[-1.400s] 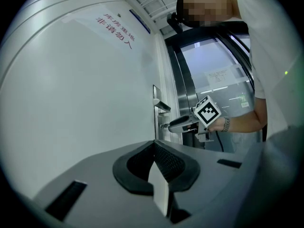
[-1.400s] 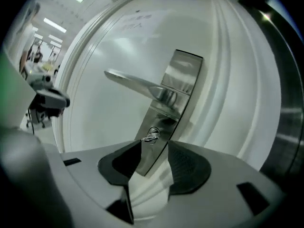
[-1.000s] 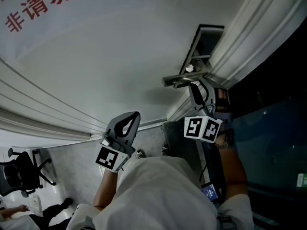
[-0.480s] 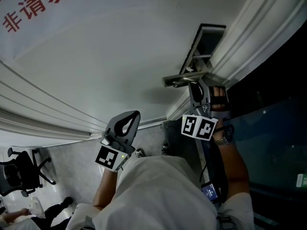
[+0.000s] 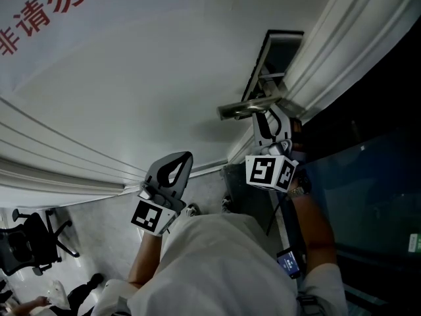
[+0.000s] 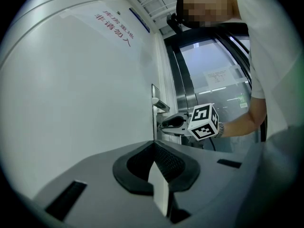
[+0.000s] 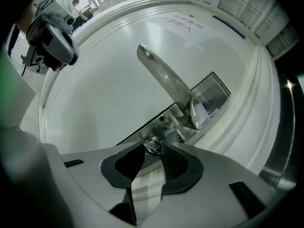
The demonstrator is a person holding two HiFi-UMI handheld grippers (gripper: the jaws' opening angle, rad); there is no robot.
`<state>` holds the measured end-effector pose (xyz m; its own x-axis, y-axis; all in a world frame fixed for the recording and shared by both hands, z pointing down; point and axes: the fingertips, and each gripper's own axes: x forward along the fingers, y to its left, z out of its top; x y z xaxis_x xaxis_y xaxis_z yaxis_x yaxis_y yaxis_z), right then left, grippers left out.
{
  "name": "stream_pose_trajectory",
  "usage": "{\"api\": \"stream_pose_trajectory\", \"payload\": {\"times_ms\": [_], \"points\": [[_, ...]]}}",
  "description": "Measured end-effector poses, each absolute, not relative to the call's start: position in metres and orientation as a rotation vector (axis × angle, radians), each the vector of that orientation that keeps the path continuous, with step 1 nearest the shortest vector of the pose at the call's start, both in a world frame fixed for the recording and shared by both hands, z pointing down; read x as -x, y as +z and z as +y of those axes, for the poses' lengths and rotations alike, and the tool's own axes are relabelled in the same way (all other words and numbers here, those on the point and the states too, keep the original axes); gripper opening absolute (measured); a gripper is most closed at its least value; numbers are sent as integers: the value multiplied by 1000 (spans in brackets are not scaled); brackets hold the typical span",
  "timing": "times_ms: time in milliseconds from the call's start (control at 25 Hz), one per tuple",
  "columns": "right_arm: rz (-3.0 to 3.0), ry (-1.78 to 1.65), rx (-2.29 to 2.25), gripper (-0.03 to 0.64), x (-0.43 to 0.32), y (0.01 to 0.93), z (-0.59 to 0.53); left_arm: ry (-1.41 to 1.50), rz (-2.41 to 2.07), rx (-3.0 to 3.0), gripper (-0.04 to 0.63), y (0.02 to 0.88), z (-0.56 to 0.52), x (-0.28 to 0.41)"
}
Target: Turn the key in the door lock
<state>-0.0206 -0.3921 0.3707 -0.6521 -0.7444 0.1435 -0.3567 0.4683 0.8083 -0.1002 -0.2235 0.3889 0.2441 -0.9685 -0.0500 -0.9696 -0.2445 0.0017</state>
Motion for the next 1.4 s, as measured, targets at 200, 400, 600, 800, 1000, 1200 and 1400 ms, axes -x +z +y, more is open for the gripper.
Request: {"api": "stream_pose_trajectory", "payload": {"times_ms": [200, 400, 600, 800, 1000, 1200, 1400], "points": [[-2399, -859, -975, 106, 20, 367, -394, 63, 1910, 2458, 4, 390, -225, 100], [-2620, -506, -1020, 100, 19, 365, -396, 71, 1911, 2455, 4, 389, -225, 102], [-2684, -358, -1025, 95, 18, 365, -398, 73, 1913, 2455, 4, 389, -224, 102], [-2834, 100, -1009, 14, 14, 369, -402, 72, 1914, 2455, 3, 390, -224, 100], [-2949, 831, -979, 14, 12, 371, -404, 73, 1923, 2448, 4, 390, -223, 102], [-2895, 1593, -893, 14, 8, 375, -407, 69, 1926, 2445, 4, 390, -222, 101], [-2769, 2103, -772, 14, 9, 376, -407, 66, 1925, 2447, 3, 390, -221, 100]]}}
